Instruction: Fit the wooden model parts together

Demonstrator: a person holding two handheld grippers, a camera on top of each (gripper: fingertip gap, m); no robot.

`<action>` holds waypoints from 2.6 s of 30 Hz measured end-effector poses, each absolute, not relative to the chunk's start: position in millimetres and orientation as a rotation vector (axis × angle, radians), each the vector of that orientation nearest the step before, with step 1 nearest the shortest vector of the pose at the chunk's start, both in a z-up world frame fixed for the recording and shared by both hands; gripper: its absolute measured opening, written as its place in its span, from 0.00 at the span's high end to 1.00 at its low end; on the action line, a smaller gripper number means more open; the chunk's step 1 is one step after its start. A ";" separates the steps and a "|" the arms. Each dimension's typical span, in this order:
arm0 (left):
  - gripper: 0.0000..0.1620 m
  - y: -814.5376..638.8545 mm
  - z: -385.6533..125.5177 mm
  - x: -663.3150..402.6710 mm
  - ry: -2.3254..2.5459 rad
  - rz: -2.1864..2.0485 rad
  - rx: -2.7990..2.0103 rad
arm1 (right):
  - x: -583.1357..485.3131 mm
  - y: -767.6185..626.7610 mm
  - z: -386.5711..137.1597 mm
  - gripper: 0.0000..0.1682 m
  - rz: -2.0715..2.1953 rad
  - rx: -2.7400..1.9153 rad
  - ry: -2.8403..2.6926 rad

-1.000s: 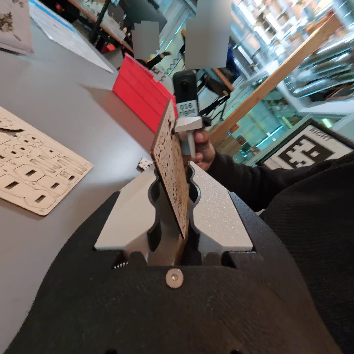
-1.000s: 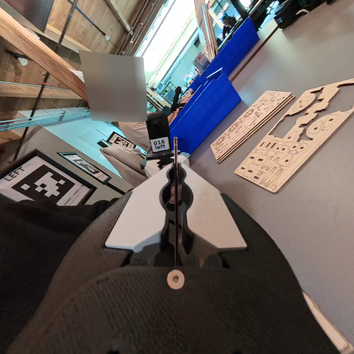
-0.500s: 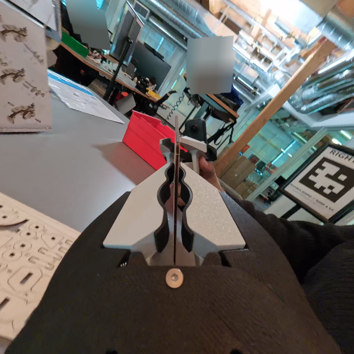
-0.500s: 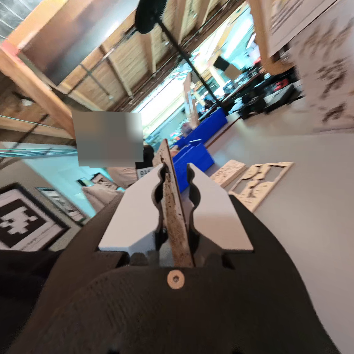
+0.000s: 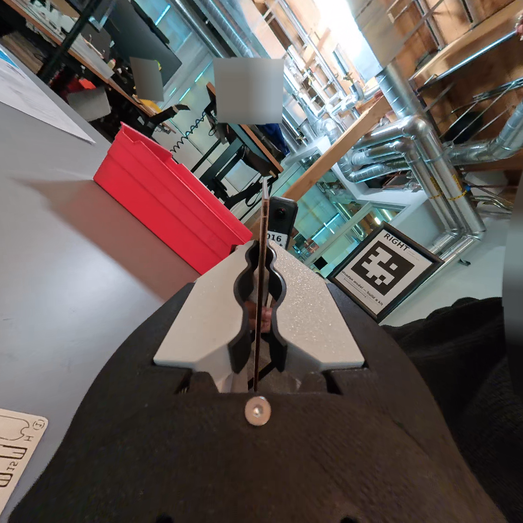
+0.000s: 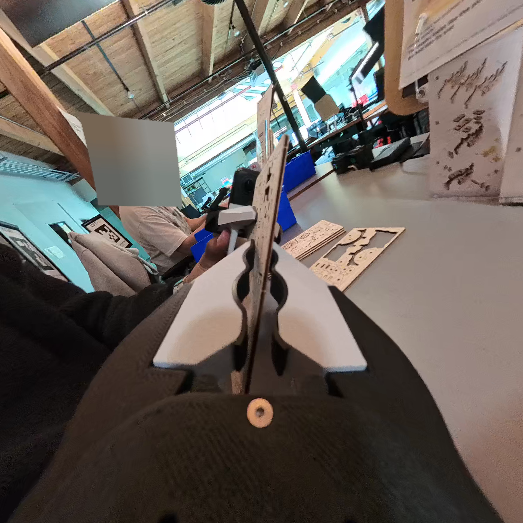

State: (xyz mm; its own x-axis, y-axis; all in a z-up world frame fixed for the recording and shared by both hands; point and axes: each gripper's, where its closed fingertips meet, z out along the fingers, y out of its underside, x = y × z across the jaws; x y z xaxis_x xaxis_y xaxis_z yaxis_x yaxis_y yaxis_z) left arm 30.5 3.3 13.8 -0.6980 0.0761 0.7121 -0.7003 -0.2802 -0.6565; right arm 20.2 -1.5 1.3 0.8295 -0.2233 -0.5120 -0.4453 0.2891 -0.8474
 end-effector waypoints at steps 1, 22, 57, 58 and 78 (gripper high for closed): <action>1.00 5.3 15.4 31.0 -1.450 2.034 0.775 | 20.1 0.3 2.3 0.97 0.147 -1.290 0.614; 1.00 46.3 2.3 19.8 -1.467 2.160 0.859 | 37.3 38.3 9.2 0.88 0.309 -1.250 0.601; 1.00 67.4 -1.8 21.1 -1.564 2.265 0.946 | 33.6 64.8 -0.7 0.94 0.171 -1.423 0.604; 1.00 67.4 -1.4 21.2 -1.557 2.270 0.946 | 33.6 64.8 0.1 0.94 0.154 -1.426 0.605; 1.00 70.7 -5.6 26.4 -1.471 2.226 1.006 | 45.5 53.9 1.6 0.95 0.156 -1.338 0.653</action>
